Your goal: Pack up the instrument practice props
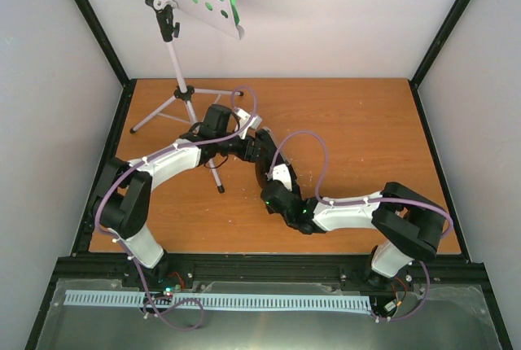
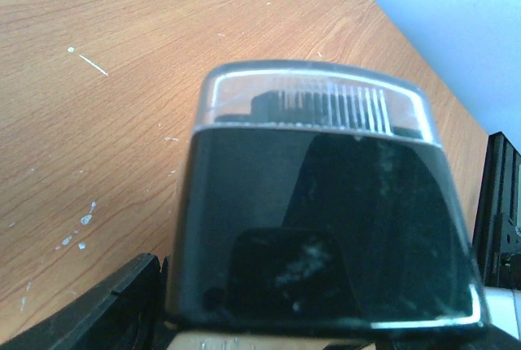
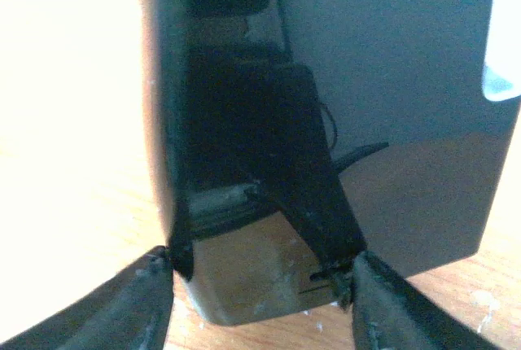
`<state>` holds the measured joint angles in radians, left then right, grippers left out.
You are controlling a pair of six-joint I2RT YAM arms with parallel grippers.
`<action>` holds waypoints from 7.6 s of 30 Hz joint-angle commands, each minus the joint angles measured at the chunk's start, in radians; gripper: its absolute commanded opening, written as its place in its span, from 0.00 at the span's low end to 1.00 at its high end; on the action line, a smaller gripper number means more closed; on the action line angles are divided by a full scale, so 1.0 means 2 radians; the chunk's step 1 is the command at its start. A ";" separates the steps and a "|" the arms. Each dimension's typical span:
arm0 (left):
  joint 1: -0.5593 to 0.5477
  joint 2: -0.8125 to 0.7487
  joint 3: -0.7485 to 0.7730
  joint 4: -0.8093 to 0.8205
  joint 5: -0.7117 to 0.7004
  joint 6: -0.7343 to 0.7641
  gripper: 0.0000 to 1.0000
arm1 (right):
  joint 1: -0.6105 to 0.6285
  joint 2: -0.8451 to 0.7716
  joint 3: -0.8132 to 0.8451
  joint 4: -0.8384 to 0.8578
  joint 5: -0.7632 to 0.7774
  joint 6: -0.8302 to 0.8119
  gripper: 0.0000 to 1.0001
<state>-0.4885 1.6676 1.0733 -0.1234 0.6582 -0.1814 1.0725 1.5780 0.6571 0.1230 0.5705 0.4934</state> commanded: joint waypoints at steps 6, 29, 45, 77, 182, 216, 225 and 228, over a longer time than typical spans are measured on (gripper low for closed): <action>0.002 0.019 0.006 -0.036 -0.001 -0.012 0.40 | 0.004 0.009 0.008 0.010 0.017 0.000 0.39; -0.121 -0.051 -0.020 -0.068 -0.021 0.203 0.51 | -0.195 -0.502 -0.114 -0.075 -0.336 -0.108 1.00; -0.103 -0.217 -0.065 -0.062 -0.035 0.148 0.99 | -0.221 -0.456 -0.076 -0.047 -0.473 -0.151 1.00; 0.065 -0.305 -0.133 -0.076 -0.114 0.063 0.99 | -0.247 -0.408 -0.161 -0.027 -0.544 -0.127 0.96; 0.143 -0.265 -0.194 0.002 -0.020 -0.060 0.00 | -0.404 -0.561 -0.075 -0.185 -0.424 -0.069 1.00; 0.200 -0.432 -0.175 -0.073 -0.245 -0.019 0.99 | -0.219 -0.045 0.252 0.116 -0.598 -0.102 0.93; 0.245 -0.449 -0.183 -0.061 -0.254 -0.012 0.99 | -0.195 0.129 0.426 0.066 -0.671 -0.156 0.86; 0.244 -0.445 -0.186 -0.059 -0.233 -0.017 0.99 | -0.194 0.152 0.439 0.091 -0.681 -0.150 0.77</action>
<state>-0.0055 0.7734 0.7078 -0.2550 0.1867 -0.1959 0.6712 1.8378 1.4872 0.2966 -0.7227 0.2317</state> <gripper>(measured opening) 0.995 0.809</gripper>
